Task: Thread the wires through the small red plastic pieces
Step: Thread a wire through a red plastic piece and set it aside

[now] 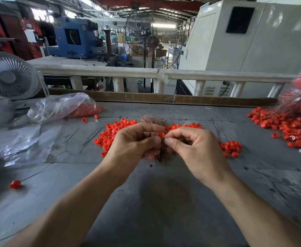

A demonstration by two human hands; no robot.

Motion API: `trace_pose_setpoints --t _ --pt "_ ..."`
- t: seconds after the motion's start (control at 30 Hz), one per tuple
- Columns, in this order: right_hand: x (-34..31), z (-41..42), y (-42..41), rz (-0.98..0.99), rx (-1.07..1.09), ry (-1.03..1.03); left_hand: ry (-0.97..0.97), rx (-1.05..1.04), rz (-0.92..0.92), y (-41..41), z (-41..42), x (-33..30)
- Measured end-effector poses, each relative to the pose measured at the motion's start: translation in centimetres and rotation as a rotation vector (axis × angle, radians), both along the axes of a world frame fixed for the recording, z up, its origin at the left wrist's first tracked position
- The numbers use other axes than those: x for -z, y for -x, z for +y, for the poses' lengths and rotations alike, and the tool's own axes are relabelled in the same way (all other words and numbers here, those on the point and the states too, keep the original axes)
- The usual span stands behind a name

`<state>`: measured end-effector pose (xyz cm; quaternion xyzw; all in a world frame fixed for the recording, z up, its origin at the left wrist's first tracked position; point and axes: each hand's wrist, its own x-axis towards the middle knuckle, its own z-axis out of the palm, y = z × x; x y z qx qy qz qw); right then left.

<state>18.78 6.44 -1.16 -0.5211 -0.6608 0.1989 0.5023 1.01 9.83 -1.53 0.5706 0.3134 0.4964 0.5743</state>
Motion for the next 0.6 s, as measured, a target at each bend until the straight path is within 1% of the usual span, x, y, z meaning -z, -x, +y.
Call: trace_pose_setpoints --t 0.2,0.6 --pt "0.05 0.05 0.09 0.044 0.014 0.011 0.027 -0.008 -0.008 -0.07 -0.15 -0.14" --pt "0.32 0.08 0.02 0.09 -0.052 0.009 0.073 0.011 -0.013 0.23 -0.26 -0.38"
